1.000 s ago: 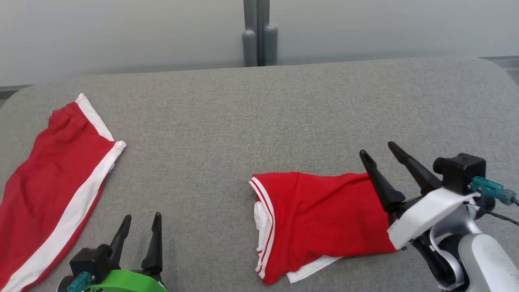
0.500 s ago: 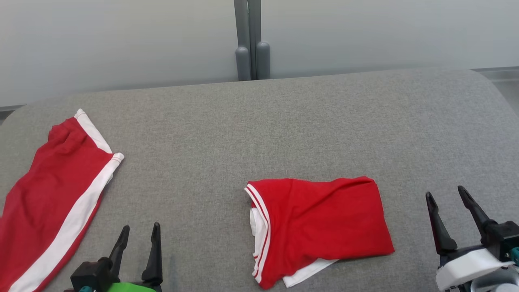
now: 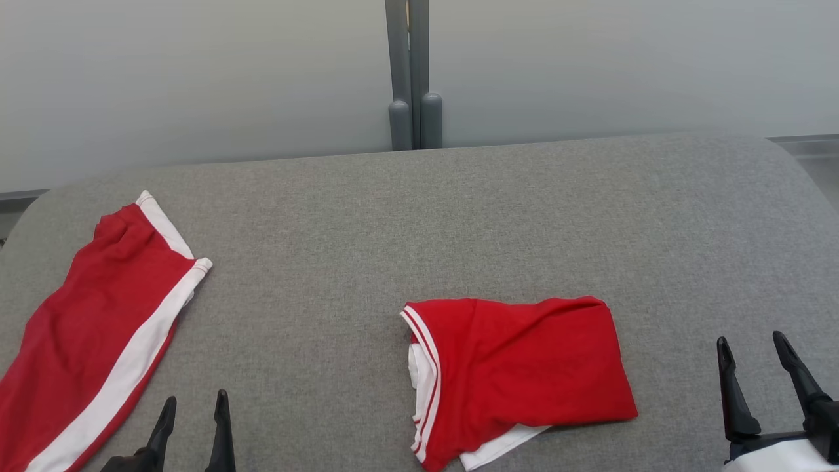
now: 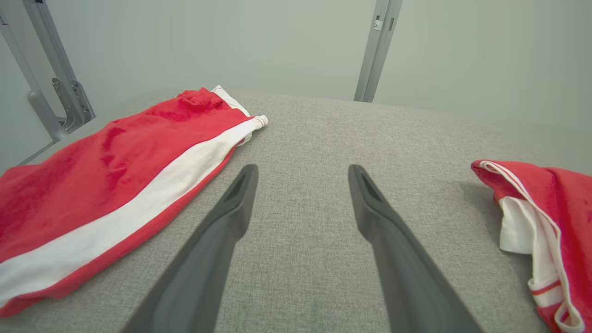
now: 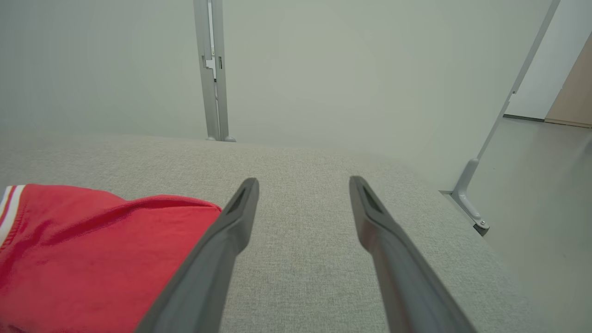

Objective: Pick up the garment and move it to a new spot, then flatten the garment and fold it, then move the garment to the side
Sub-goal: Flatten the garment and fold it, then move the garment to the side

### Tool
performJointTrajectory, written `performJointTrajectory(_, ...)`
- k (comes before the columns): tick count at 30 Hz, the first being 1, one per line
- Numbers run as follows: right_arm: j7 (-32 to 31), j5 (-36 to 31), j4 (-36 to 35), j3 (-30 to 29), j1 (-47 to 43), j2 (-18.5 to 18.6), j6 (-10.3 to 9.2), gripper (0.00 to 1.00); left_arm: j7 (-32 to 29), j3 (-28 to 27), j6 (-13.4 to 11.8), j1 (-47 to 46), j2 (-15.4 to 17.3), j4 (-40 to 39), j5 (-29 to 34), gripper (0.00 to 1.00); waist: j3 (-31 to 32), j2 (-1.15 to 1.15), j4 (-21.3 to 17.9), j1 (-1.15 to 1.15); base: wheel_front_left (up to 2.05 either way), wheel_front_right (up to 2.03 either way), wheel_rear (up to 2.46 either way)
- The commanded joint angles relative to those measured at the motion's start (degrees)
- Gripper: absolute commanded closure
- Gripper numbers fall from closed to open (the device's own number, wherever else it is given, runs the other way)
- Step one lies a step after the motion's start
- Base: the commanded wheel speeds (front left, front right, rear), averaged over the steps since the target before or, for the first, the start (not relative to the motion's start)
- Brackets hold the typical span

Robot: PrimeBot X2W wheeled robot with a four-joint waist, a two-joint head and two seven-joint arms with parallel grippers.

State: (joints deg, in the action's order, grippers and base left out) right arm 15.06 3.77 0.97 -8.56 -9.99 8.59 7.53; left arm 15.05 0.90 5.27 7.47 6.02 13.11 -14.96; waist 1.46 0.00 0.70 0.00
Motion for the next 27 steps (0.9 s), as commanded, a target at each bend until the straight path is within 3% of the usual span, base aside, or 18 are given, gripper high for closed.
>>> performJointTrajectory(1, 0.1, -0.4, 0.5, 0.3, -0.6, 0.0, -0.08, 0.0, 0.2, -0.8, 0.6, 0.8, -0.4, 0.3, 0.7, 0.0, 0.0, 0.0, 0.0, 0.0, 0.0, 0.0, 0.0)
performJointTrajectory(20, 0.1, -0.2, 2.3, 2.7, 1.2, 0.3, -0.08, 0.0, 0.2, -2.4, 2.3, -0.5, -2.1, 0.1, 2.8, 0.0, -0.8, 0.0, 0.4, 0.0, 0.0, 0.0, 0.0)
performJointTrajectory(24, 0.2, 4.4, 5.6, 6.0, 1.4, 0.7, -0.08, 0.0, 0.2, -2.2, 2.3, 0.0, -2.2, -0.4, 2.5, 0.0, -0.5, 0.0, 0.5, 0.0, 0.0, 0.0, 0.0)
performJointTrajectory(27, -0.9, 10.0, 10.7, 10.6, 3.8, 3.9, -0.08, 0.0, 0.2, -2.5, 2.3, 0.4, -2.2, -0.8, 2.5, 0.0, -0.3, 0.0, 0.3, 0.0, 0.0, 0.0, 0.0)
